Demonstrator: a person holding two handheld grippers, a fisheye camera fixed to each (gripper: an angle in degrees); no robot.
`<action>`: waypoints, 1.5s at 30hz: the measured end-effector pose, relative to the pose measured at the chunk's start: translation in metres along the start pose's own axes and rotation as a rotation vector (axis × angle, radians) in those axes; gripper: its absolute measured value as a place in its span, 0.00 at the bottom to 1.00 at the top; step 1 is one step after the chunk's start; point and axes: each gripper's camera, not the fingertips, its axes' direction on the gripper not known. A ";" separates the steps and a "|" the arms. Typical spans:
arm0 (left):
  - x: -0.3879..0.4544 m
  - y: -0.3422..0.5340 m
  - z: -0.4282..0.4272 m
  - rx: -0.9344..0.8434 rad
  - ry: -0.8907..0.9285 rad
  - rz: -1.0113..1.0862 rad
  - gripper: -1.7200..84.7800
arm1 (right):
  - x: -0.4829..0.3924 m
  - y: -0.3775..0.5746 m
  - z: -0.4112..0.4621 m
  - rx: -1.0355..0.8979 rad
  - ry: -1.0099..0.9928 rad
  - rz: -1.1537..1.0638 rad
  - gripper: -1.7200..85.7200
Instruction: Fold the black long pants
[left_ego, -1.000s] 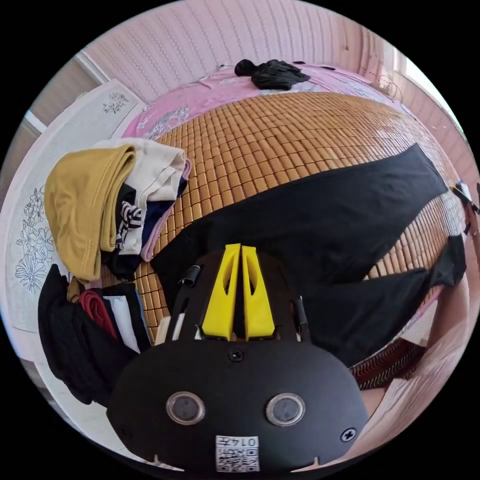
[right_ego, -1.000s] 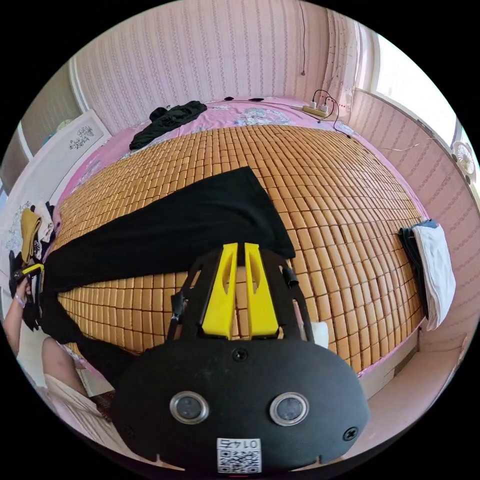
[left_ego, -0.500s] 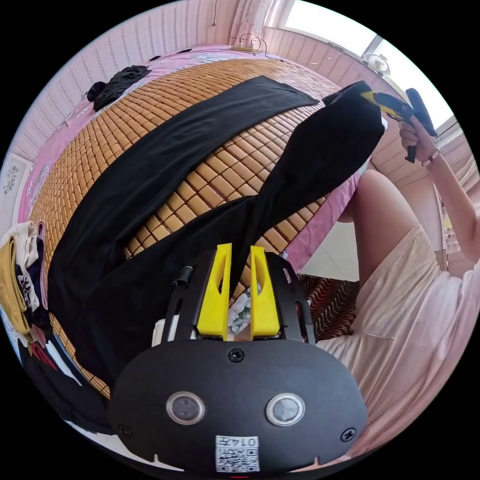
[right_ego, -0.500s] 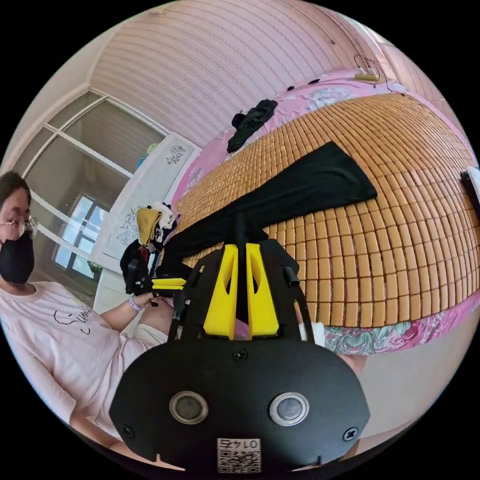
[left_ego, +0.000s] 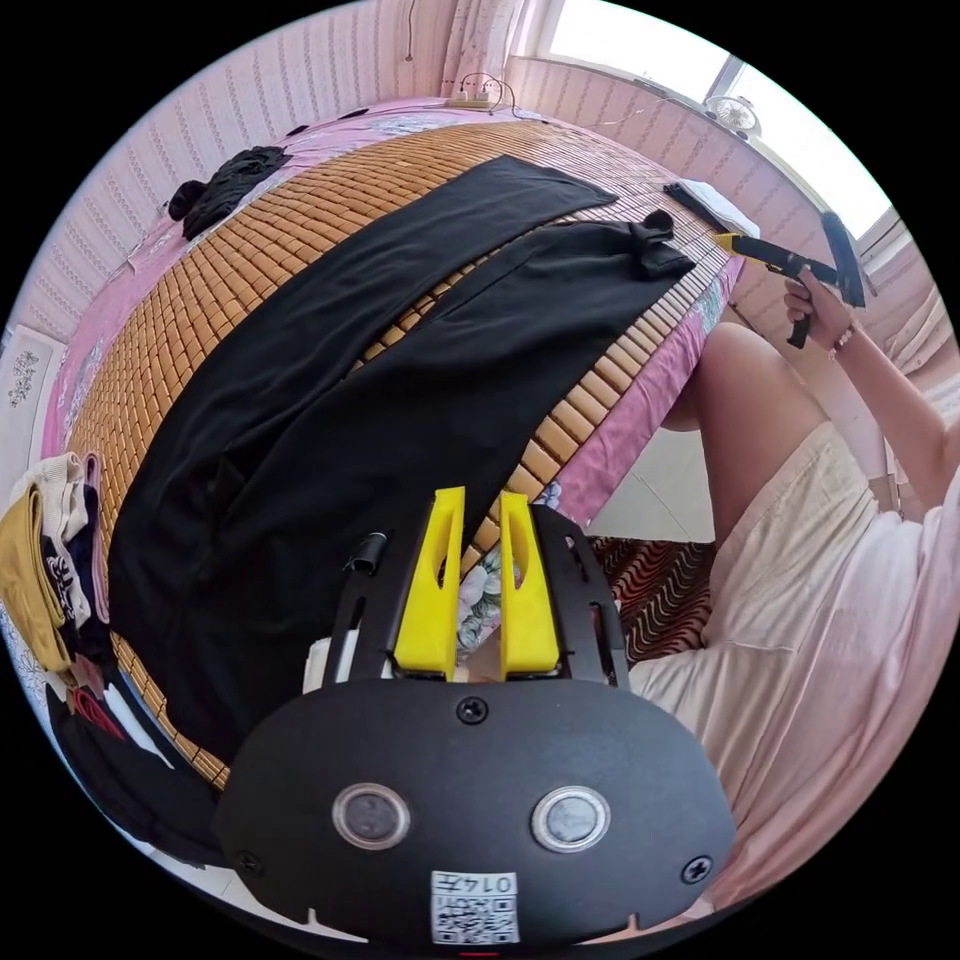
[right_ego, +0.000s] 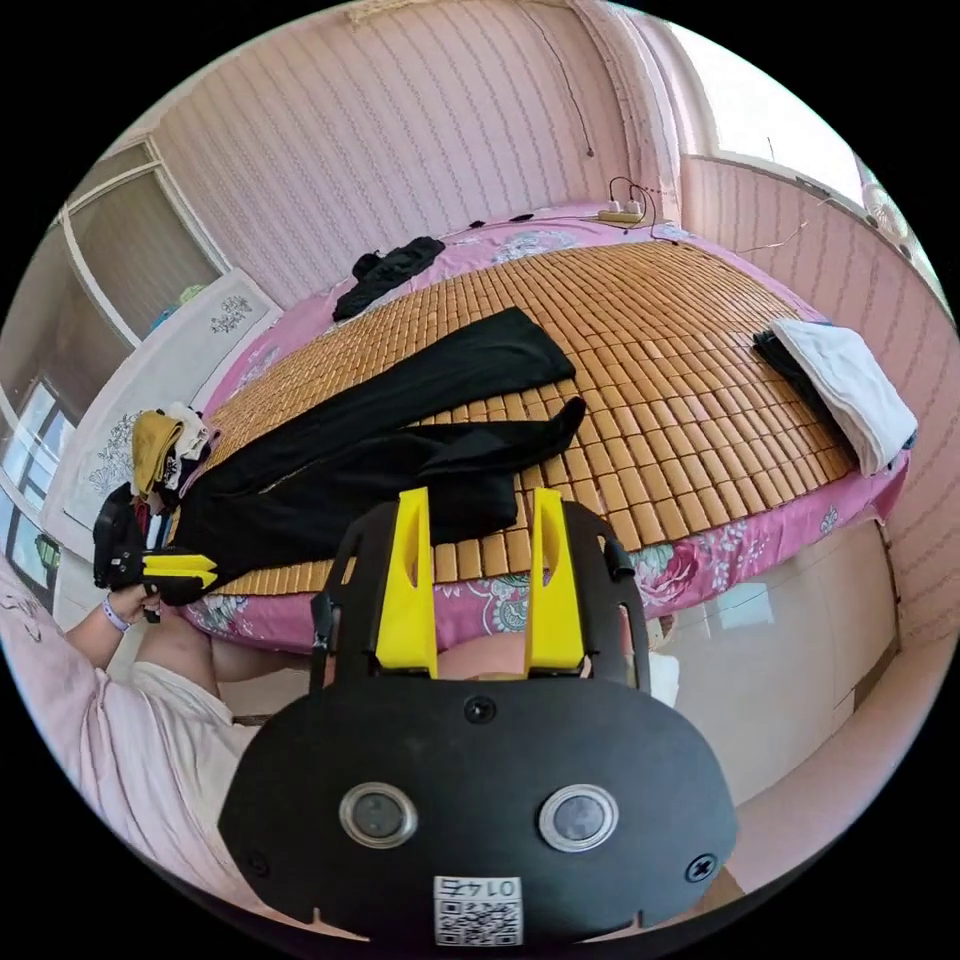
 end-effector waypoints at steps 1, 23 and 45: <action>0.002 -0.006 0.007 -0.013 -0.020 0.011 0.09 | -0.006 -0.009 0.014 -0.027 0.008 -0.028 0.18; 0.018 0.009 0.004 -0.051 0.134 0.162 0.03 | 0.138 0.050 -0.027 -0.009 -0.128 0.416 0.07; 0.072 -0.085 0.040 0.052 -0.053 0.325 0.09 | 0.091 0.007 0.033 -0.115 0.055 0.261 0.11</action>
